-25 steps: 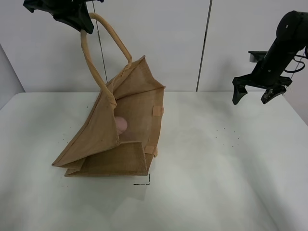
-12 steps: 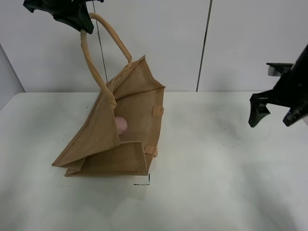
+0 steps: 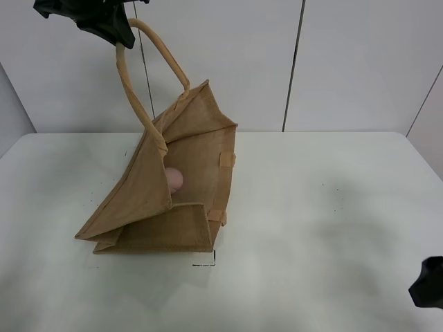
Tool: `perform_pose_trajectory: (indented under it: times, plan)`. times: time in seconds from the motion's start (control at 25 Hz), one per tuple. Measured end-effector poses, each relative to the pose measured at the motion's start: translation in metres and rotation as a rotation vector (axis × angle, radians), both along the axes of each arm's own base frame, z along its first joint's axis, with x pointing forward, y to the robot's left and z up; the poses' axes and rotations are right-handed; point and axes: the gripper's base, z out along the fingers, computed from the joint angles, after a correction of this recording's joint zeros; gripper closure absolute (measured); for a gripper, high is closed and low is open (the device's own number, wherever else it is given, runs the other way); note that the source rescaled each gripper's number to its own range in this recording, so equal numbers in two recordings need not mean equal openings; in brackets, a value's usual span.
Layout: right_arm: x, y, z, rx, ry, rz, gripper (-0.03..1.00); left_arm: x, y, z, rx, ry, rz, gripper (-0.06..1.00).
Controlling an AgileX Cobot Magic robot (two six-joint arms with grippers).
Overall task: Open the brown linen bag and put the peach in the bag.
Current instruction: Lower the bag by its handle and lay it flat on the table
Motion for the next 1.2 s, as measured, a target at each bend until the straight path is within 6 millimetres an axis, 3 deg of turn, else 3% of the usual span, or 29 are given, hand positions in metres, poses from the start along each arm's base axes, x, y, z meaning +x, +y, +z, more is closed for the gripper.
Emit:
perform_pose_trajectory:
  times: [0.2, 0.32, 0.56, 0.8, 1.2]
  plan:
    - [-0.044, 0.001, 0.028, -0.022, -0.446, -0.012, -0.03, 0.0, 0.0, 0.0, 0.0, 0.0, 0.0, 0.94]
    - [-0.069, 0.0, 0.031, -0.04, -0.596, -0.023, -0.03, 0.0, 0.0, 0.0, 0.001, 0.0, 0.0, 0.94]
    - [-0.101, 0.0, 0.036, -0.051, -0.796, -0.047, -0.03, 0.0, 0.0, 0.0, 0.006, -0.003, -0.008, 0.94]
    - [-0.112, -0.001, 0.036, -0.057, -0.87, -0.07, -0.03, 0.0, 0.0, 0.0, 0.01, -0.005, -0.014, 0.94]
    - [-0.113, -0.003, 0.036, -0.045, -0.874, -0.047, -0.03, 0.0, 0.0, 0.0, 0.01, -0.005, -0.014, 0.94]
